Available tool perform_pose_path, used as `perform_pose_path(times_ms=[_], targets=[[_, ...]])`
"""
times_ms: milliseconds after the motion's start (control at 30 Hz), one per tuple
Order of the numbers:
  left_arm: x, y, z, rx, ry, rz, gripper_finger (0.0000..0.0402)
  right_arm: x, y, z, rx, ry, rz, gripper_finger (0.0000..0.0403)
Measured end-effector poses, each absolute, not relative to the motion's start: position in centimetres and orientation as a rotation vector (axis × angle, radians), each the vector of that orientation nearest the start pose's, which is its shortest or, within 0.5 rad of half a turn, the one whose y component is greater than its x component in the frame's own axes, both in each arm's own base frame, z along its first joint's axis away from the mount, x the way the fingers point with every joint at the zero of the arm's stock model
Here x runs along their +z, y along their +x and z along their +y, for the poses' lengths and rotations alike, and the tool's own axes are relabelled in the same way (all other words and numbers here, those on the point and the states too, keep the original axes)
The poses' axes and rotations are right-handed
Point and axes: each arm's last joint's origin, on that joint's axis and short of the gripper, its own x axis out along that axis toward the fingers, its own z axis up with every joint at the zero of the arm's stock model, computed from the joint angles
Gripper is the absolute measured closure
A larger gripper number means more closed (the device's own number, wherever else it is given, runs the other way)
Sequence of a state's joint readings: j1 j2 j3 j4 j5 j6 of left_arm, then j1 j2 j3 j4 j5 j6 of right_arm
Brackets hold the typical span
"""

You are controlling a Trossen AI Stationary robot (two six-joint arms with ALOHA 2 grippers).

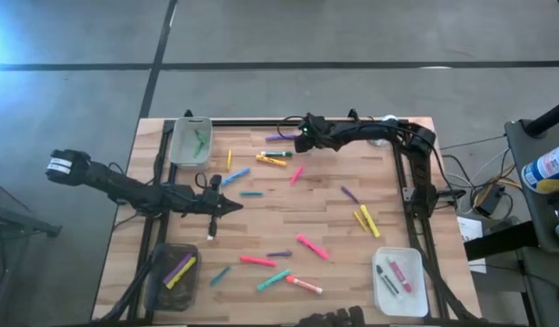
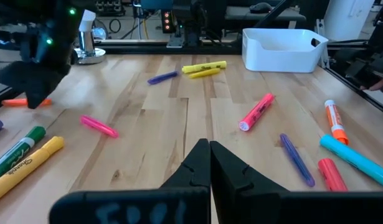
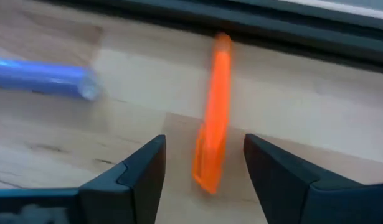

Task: Pick & Place Markers
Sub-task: Put the orange pen into the gray bin

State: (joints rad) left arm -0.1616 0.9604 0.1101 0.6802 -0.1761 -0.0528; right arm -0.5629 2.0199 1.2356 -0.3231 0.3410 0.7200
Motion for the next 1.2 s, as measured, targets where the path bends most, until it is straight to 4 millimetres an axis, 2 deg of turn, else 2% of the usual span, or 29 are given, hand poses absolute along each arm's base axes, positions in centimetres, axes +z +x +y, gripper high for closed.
perform_pose_path(times_ms=[233, 500, 600, 800, 967, 1200], targets=[[15.9, 16.9, -2.2, 0.021, -0.031, 0.167, 0.0402, 12.9, 32.7, -21.5, -1.17, 0.671, 0.925, 0.0229], [15.9, 16.9, -2.2, 0.026, -0.06, 0.167, 0.0402, 12.5, 32.3, -21.1, -1.115, 0.64, 0.968, 0.0299], [15.9, 16.9, -2.0, 0.088, -0.081, 0.163, 0.0401, 12.5, 32.3, -21.1, -1.097, 0.616, 0.985, 0.0324], [16.0, 16.9, -1.6, 0.233, -0.138, 0.14, 0.0361, 13.2, 32.1, -20.5, -1.05, 0.561, 1.028, 0.036], [16.8, 16.9, -1.7, 0.229, -0.173, 0.054, 0.0311, 15.3, 32.2, -18.6, -0.975, 0.5, 0.984, 0.0377], [17.7, 17.0, -1.9, 0.133, -0.207, -0.028, 0.0283, 17.3, 32.1, -13.6, -0.821, 0.405, 0.794, 0.0394]])
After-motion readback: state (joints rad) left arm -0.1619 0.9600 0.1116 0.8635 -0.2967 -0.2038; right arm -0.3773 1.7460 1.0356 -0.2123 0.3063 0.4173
